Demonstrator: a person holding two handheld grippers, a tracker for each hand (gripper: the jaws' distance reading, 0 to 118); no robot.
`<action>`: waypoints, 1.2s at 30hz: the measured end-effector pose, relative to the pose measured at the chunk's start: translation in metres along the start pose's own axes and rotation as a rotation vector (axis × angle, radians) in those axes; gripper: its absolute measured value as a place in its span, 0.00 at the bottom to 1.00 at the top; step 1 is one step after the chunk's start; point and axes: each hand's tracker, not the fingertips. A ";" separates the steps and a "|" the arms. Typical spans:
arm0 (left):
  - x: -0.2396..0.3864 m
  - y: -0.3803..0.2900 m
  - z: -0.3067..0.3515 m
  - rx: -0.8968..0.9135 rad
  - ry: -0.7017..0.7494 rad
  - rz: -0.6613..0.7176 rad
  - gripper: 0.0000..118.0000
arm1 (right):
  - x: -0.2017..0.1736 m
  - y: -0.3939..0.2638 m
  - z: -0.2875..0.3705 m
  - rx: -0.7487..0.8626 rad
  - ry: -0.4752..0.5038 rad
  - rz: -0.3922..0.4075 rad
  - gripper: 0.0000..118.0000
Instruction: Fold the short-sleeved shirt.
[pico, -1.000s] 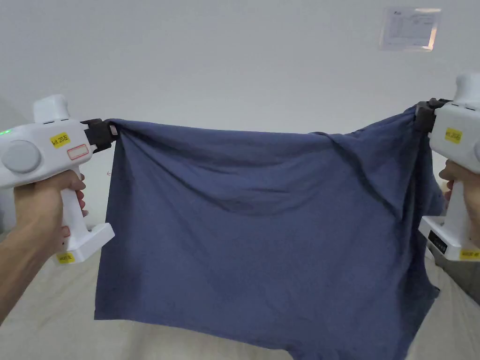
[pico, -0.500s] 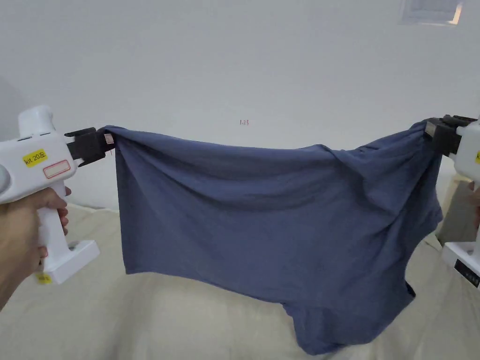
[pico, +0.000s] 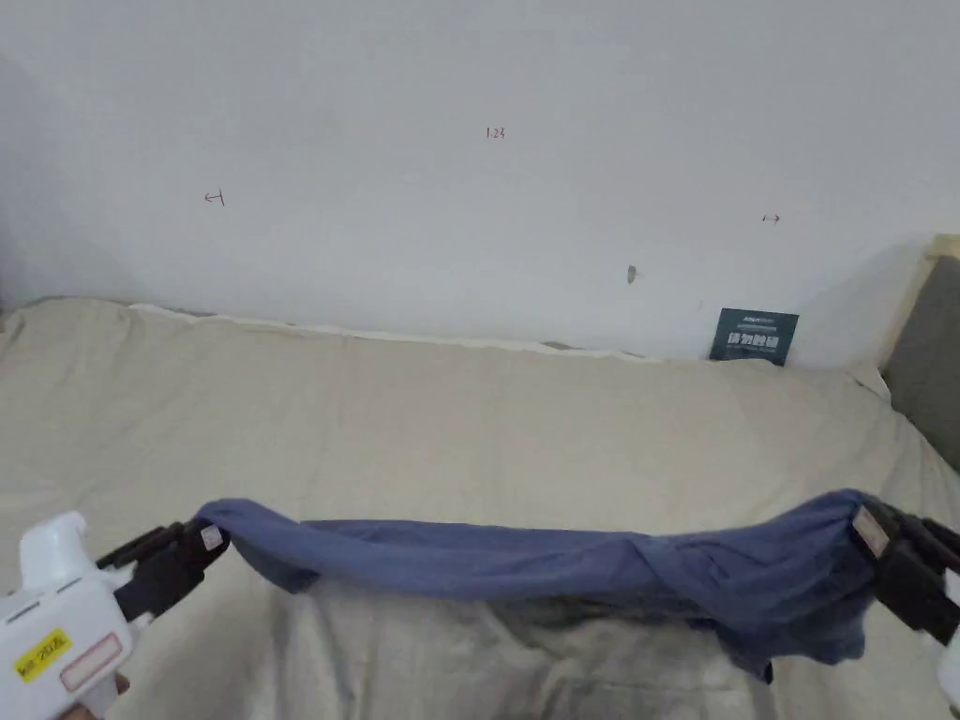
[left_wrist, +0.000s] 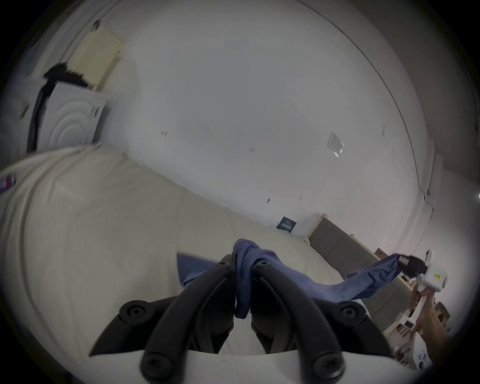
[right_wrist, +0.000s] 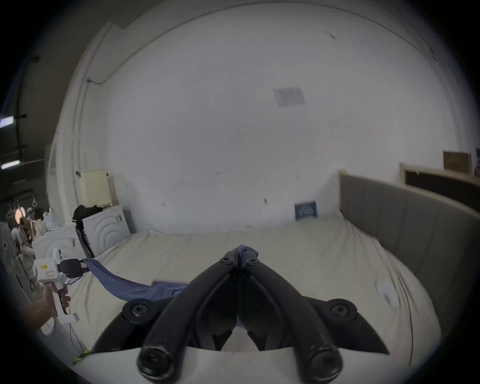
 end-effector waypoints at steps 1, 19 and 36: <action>-0.005 -0.016 0.011 -0.008 0.016 0.020 0.08 | 0.004 -0.015 0.011 -0.031 -0.003 -0.007 0.01; -0.048 -0.184 0.088 -0.257 0.261 -0.032 0.08 | 0.060 -0.234 0.062 -0.435 -0.223 -0.028 0.01; -0.002 -0.147 0.137 -0.090 0.305 -0.105 0.96 | -0.010 -0.177 0.132 -0.100 -0.220 0.228 0.94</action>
